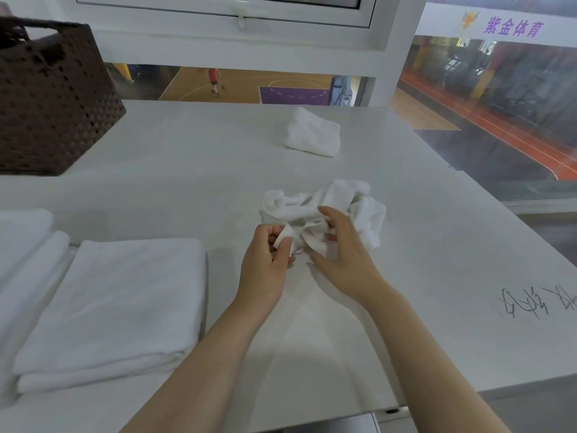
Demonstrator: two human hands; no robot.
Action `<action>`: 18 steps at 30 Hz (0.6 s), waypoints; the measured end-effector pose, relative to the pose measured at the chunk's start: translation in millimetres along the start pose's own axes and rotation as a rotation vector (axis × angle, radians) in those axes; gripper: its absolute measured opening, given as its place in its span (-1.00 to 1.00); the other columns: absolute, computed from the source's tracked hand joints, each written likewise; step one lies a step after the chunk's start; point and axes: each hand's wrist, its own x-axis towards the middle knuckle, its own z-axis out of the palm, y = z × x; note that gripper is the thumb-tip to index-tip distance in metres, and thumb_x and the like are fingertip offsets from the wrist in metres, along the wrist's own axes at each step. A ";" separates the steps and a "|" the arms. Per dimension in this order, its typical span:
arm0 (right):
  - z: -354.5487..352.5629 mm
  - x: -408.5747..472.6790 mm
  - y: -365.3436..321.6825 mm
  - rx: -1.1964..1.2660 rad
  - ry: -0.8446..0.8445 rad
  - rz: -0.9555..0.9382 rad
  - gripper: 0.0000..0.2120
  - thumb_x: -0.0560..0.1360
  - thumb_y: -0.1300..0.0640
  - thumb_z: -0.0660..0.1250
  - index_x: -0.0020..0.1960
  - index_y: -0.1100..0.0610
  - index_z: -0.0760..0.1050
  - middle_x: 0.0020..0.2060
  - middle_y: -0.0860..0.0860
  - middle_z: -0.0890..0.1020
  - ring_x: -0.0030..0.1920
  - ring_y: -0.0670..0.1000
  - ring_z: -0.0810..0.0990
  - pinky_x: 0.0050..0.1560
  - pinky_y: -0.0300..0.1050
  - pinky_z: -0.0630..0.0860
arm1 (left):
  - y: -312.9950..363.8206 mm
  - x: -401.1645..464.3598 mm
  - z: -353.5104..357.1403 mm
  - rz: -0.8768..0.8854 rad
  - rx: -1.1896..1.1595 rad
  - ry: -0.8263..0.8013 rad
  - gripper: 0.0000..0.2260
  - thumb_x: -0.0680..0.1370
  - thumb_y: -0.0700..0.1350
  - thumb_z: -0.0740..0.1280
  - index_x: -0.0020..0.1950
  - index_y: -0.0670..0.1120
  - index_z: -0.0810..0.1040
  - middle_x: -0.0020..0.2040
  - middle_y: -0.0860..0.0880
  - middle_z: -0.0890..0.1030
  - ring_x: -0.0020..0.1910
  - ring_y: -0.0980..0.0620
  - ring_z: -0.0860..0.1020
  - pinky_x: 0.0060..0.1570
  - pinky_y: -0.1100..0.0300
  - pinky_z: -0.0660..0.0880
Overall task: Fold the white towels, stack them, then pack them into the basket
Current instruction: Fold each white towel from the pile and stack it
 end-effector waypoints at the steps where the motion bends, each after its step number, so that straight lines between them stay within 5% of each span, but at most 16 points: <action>1: -3.1 -8.3 1.0 -0.019 0.001 -0.020 -0.34 0.47 0.23 0.41 0.44 -0.11 0.20 0.38 -0.22 0.28 0.36 -0.25 0.28 0.34 -0.43 0.22 | -0.8 0.0 0.9 0.003 0.037 -0.024 -0.94 0.63 -0.09 0.27 0.08 0.04 0.44 -0.02 0.11 0.59 -0.12 0.15 0.59 -0.18 0.36 0.47; 4: -4.2 -26.0 10.3 -0.186 0.214 -0.002 -0.42 0.44 0.20 0.41 0.39 0.00 0.28 0.40 -0.07 0.31 0.41 -0.11 0.25 0.39 -0.27 0.22 | -1.3 -2.4 3.5 0.004 0.115 -0.092 -0.91 0.61 -0.07 0.28 0.04 0.12 0.43 -0.07 0.15 0.58 -0.19 0.15 0.55 -0.25 0.40 0.42; 7: -6.4 -27.3 18.3 -0.460 0.416 0.104 -0.39 0.37 -0.08 0.49 0.28 0.13 0.35 0.24 0.06 0.44 0.23 0.11 0.39 0.24 0.04 0.40 | -1.2 -4.5 2.9 -0.004 0.178 -0.105 -0.95 0.61 -0.05 0.26 0.05 0.08 0.42 -0.10 0.12 0.57 -0.22 0.16 0.52 -0.28 0.37 0.39; 10: -10.6 -31.3 23.9 -0.538 0.320 0.224 -0.39 0.37 -0.14 0.44 0.28 0.13 0.35 0.17 0.05 0.45 0.16 0.13 0.41 0.17 0.02 0.41 | -0.5 -5.1 0.9 -0.043 0.172 -0.102 -0.96 0.60 -0.05 0.24 0.03 0.08 0.42 -0.11 0.10 0.56 -0.23 0.14 0.50 -0.26 0.29 0.40; 14: -24.1 -45.0 26.1 -0.424 0.030 0.238 -0.57 0.46 0.08 0.29 0.32 0.04 0.39 0.20 -0.11 0.46 0.26 -0.02 0.37 0.18 -0.20 0.29 | -1.0 -5.6 0.6 -0.055 0.156 -0.134 -0.92 0.58 -0.09 0.23 0.02 0.09 0.42 -0.14 0.08 0.55 -0.32 0.18 0.45 -0.27 0.24 0.40; 18: -40.7 -60.2 19.7 -0.152 -0.022 0.297 -0.43 0.38 0.23 0.20 0.33 -0.17 0.30 0.10 -0.25 0.49 0.07 -0.16 0.49 -0.01 -0.22 0.40 | -2.2 -5.8 0.8 -0.045 0.161 -0.142 -0.92 0.58 -0.10 0.22 0.01 0.09 0.41 -0.17 0.07 0.54 -0.35 0.19 0.43 -0.30 0.26 0.37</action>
